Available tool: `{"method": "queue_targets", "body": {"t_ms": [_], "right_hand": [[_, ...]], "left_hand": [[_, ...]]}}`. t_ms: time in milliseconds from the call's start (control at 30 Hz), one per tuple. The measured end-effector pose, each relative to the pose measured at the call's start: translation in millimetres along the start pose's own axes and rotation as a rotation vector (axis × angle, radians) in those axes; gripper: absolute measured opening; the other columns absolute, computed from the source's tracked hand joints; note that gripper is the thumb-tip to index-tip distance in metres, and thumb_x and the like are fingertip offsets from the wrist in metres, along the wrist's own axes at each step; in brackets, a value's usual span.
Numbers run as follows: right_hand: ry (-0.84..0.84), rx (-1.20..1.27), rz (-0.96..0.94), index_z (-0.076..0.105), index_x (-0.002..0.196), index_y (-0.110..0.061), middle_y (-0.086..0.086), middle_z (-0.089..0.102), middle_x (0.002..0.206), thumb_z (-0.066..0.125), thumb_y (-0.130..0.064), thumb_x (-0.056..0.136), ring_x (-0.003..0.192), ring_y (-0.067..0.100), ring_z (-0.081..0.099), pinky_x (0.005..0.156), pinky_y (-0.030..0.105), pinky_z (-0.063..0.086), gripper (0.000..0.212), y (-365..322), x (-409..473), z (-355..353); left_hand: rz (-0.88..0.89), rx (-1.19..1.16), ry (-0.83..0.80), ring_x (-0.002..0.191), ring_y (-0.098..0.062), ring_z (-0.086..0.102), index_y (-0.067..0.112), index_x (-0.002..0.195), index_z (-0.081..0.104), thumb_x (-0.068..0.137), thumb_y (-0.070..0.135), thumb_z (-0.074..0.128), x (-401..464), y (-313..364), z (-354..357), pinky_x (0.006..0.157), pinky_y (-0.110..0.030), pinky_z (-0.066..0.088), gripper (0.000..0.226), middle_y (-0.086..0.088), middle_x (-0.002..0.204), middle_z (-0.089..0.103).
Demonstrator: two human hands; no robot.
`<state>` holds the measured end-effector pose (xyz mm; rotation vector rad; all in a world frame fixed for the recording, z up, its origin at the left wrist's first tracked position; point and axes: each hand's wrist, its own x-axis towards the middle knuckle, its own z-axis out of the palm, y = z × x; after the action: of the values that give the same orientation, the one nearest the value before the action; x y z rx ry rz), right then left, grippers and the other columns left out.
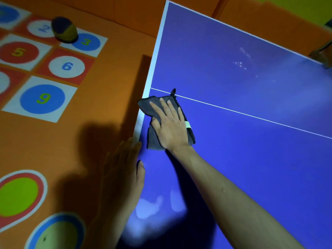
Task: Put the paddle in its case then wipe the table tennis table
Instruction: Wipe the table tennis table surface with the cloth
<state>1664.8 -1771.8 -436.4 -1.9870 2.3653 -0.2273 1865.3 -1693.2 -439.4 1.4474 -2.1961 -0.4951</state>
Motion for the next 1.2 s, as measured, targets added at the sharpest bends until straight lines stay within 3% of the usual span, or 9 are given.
{"method": "queue_targets", "body": {"t_ms": [267,467,600,733,800,967,1200], "right_hand": [[0.029,0.02,0.245,0.028,0.163,-0.037,-0.003,0.022,0.173,0.01,-0.051,0.098,0.161,0.021,0.014,0.13,0.047,0.009,0.069,114,-79,-20],[0.048,0.016,0.408,0.028,0.163,-0.037,-0.002,0.023,0.172,0.01,-0.053,0.099,0.16,0.022,0.015,0.13,0.048,0.012,0.068,220,-148,-41],[0.058,0.016,0.541,0.027,0.163,-0.038,-0.003,0.021,0.173,0.027,-0.045,0.109,0.161,0.02,0.012,0.13,0.048,0.009,0.055,291,-203,-55],[0.085,0.041,0.637,0.028,0.163,-0.039,-0.003,0.021,0.173,0.013,-0.055,0.099,0.161,0.019,0.012,0.13,0.049,0.009,0.068,345,-259,-70],[0.107,0.058,0.694,0.028,0.162,-0.041,-0.003,0.021,0.173,0.016,-0.056,0.098,0.161,0.019,0.011,0.13,0.049,0.008,0.067,367,-288,-76],[0.097,0.045,0.821,0.028,0.162,-0.045,-0.002,0.016,0.174,0.041,-0.044,0.107,0.161,0.02,0.008,0.13,0.048,0.003,0.056,379,-330,-78],[0.1,0.023,0.776,0.025,0.163,-0.042,-0.005,0.014,0.174,0.037,-0.043,0.108,0.161,0.019,0.007,0.13,0.049,0.002,0.056,328,-322,-64]], "left_hand": [[0.118,0.033,-0.051,0.142,-0.033,0.048,0.016,0.149,0.049,0.091,0.025,0.053,-21,81,29,0.111,-0.059,0.041,0.059,-0.011,0.155,0.049],[0.194,0.052,-0.066,0.139,-0.034,0.051,0.013,0.143,0.055,0.093,0.028,0.043,-43,139,60,0.108,-0.062,0.042,0.054,-0.012,0.152,0.051],[0.215,0.046,-0.101,0.143,-0.031,0.047,0.015,0.145,0.053,0.095,0.03,0.04,-59,179,79,0.112,-0.06,0.039,0.055,-0.009,0.156,0.048],[0.217,0.022,-0.137,0.147,-0.028,0.041,0.019,0.149,0.05,0.096,0.032,0.04,-70,215,92,0.116,-0.058,0.034,0.055,-0.005,0.159,0.044],[0.23,0.011,-0.16,0.147,-0.028,0.042,0.02,0.149,0.051,0.096,0.032,0.04,-73,229,96,0.117,-0.058,0.032,0.055,-0.005,0.159,0.045],[0.194,0.03,-0.208,0.149,-0.026,0.039,0.023,0.15,0.049,0.096,0.034,0.038,-86,231,103,0.12,-0.055,0.031,0.056,-0.003,0.16,0.043],[0.143,-0.002,-0.167,0.149,-0.027,0.038,0.021,0.146,0.053,0.096,0.033,0.039,-103,196,86,0.119,-0.056,0.031,0.053,-0.003,0.158,0.045]]}}
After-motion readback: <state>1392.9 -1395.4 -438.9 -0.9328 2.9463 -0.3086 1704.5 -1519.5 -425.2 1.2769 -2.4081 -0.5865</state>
